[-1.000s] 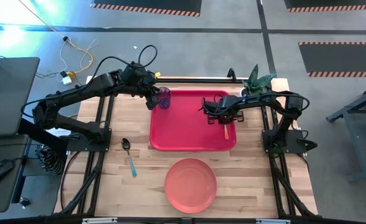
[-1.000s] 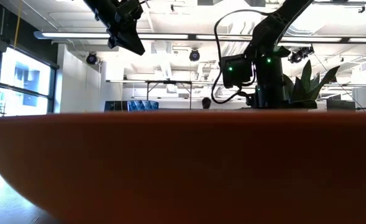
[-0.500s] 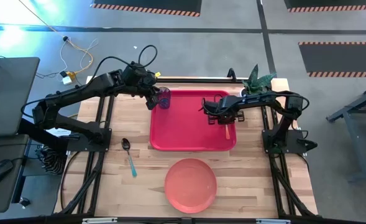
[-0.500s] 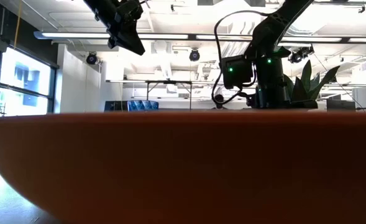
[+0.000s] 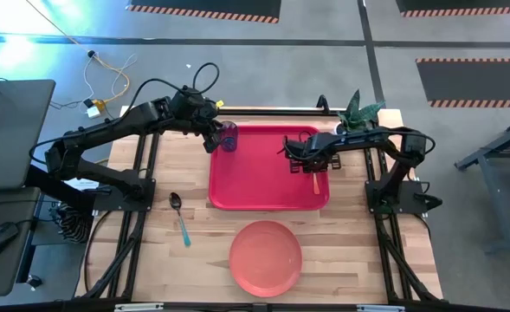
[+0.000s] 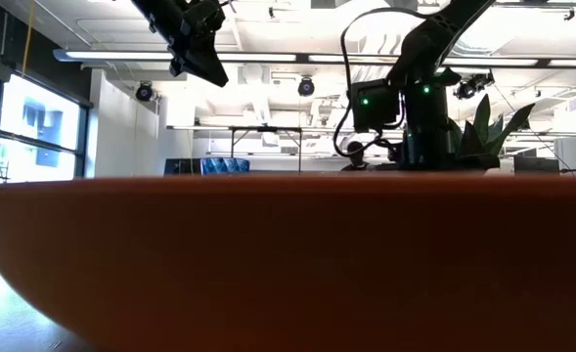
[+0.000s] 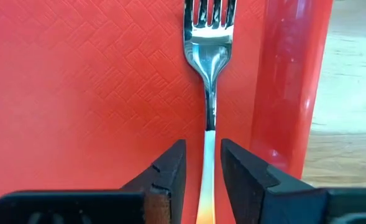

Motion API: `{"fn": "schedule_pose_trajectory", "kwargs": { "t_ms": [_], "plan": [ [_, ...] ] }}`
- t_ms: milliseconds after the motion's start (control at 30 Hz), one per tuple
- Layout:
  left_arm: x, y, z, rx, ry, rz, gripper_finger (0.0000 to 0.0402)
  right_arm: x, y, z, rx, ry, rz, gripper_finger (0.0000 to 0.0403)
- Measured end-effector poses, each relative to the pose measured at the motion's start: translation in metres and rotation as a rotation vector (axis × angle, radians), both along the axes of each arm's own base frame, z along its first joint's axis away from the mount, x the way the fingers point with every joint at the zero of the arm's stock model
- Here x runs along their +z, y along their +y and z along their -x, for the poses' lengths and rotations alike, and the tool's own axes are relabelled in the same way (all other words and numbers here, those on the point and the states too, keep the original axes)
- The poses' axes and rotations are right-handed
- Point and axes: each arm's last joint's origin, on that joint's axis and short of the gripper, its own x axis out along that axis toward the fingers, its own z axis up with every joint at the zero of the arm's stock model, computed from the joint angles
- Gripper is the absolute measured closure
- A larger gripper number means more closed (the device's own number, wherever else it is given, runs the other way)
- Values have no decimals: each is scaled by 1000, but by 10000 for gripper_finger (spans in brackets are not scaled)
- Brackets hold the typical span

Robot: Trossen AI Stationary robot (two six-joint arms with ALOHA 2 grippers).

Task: Pick and place plate/cup/fork/spoon on tray
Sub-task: Put the orange fork on the red serving tray to the right, then put the orange plate on the red serving tray to the left of the orange fork

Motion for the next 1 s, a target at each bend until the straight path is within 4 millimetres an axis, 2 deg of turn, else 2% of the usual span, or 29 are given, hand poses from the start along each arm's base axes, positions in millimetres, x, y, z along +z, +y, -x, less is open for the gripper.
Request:
{"fn": "schedule_pose_trajectory", "kwargs": {
  "t_ms": [767,1000],
  "plan": [
    [4,-2,4,0,-16,-8,337,2,4,3,4,1,-105,311],
    [13,-6,12,0,-53,-26,337,22,5,7,-3,-67,-64,311]
  ]
}}
